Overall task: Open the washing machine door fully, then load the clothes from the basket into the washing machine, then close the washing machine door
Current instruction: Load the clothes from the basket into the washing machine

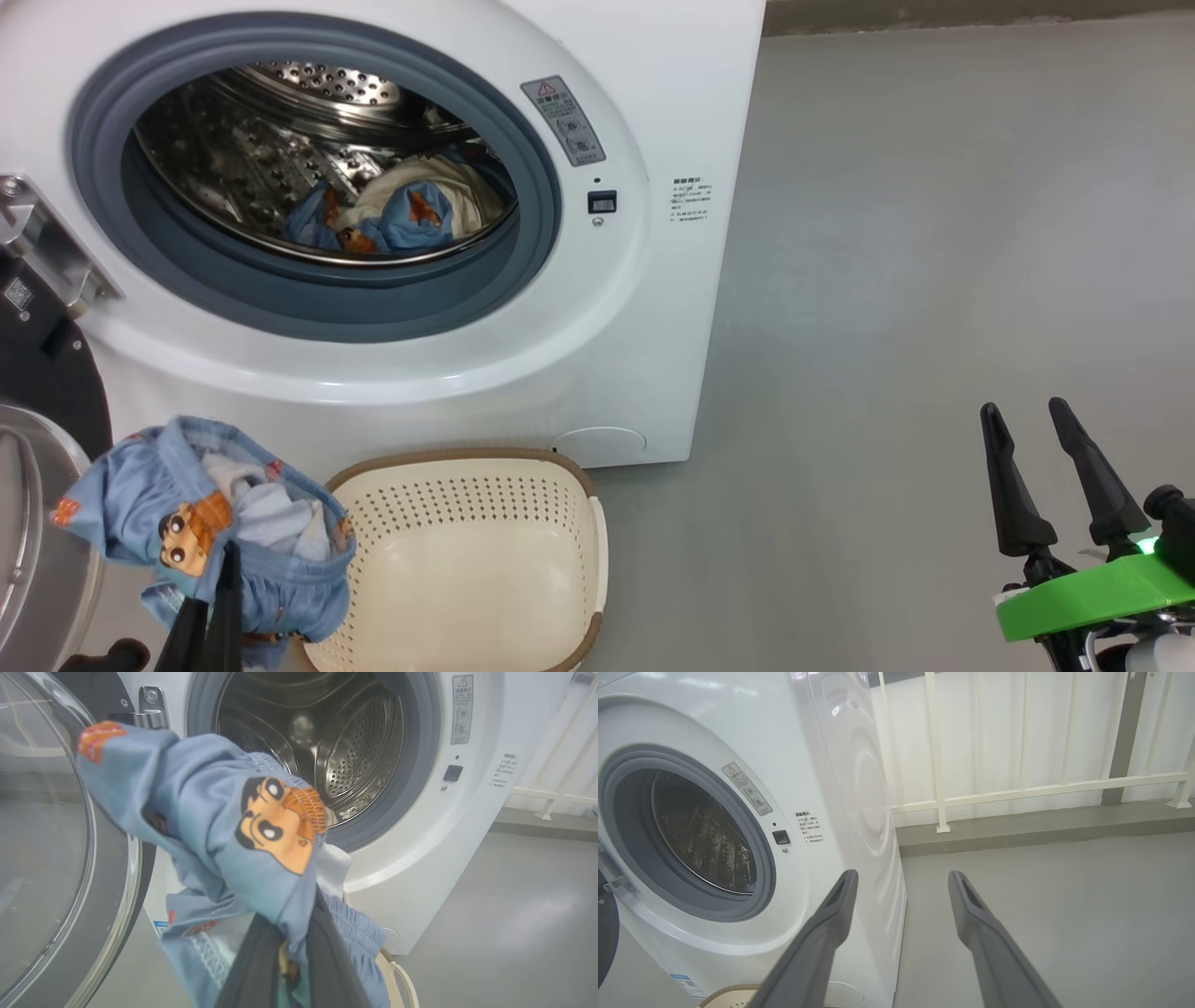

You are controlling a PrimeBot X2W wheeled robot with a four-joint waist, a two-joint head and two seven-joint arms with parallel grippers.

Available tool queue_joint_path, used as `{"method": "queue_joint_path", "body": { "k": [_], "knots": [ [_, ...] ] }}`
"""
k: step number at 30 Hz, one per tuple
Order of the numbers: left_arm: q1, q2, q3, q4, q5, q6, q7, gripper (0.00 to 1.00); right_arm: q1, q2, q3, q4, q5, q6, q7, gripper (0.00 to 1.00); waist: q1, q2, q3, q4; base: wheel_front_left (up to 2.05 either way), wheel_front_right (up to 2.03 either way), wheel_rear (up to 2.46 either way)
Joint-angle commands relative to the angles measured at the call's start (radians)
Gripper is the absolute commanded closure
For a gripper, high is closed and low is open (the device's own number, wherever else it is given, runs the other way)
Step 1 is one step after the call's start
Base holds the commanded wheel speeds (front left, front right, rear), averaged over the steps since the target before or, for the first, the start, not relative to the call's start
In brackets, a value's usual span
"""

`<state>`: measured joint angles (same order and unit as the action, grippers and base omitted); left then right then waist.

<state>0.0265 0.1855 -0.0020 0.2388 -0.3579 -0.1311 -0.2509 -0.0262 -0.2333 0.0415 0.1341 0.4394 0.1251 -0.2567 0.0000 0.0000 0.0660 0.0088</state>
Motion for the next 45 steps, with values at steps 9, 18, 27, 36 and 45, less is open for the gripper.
{"method": "queue_joint_path", "body": {
  "k": [9,18,27,36,45],
  "knots": [
    [-0.069,0.014,0.033,-0.05,0.013,0.0,-0.011,1.0,-0.019,-0.017,0.005,-0.041,0.003,0.006,-0.005,0.0,0.0,0.0,0.074,-0.003,0.0,0.0,0.0],
    [-0.244,0.031,0.008,-0.037,-0.017,0.0,-0.011,1.0,-0.107,-0.001,0.007,-0.055,-0.006,0.006,-0.005,0.0,0.0,0.0,0.233,-0.012,0.0,0.0,0.0],
    [-0.501,0.081,0.011,0.052,-0.027,0.0,-0.011,1.0,-0.195,0.024,0.015,-0.062,-0.012,0.006,-0.005,0.0,0.0,0.0,0.356,-0.049,0.0,0.0,0.0],
    [-0.738,0.138,-0.006,0.182,-0.06,0.0,-0.011,1.0,-0.255,0.059,0.019,-0.071,-0.012,0.006,-0.005,0.0,0.0,0.0,0.449,-0.104,0.0,0.0,0.0],
    [-0.996,0.196,-0.04,0.333,-0.047,0.0,-0.011,1.0,-0.308,0.106,0.021,-0.081,-0.011,0.006,-0.005,0.0,0.0,0.0,0.53,-0.17,0.0,0.0,0.0]
  ]
}}
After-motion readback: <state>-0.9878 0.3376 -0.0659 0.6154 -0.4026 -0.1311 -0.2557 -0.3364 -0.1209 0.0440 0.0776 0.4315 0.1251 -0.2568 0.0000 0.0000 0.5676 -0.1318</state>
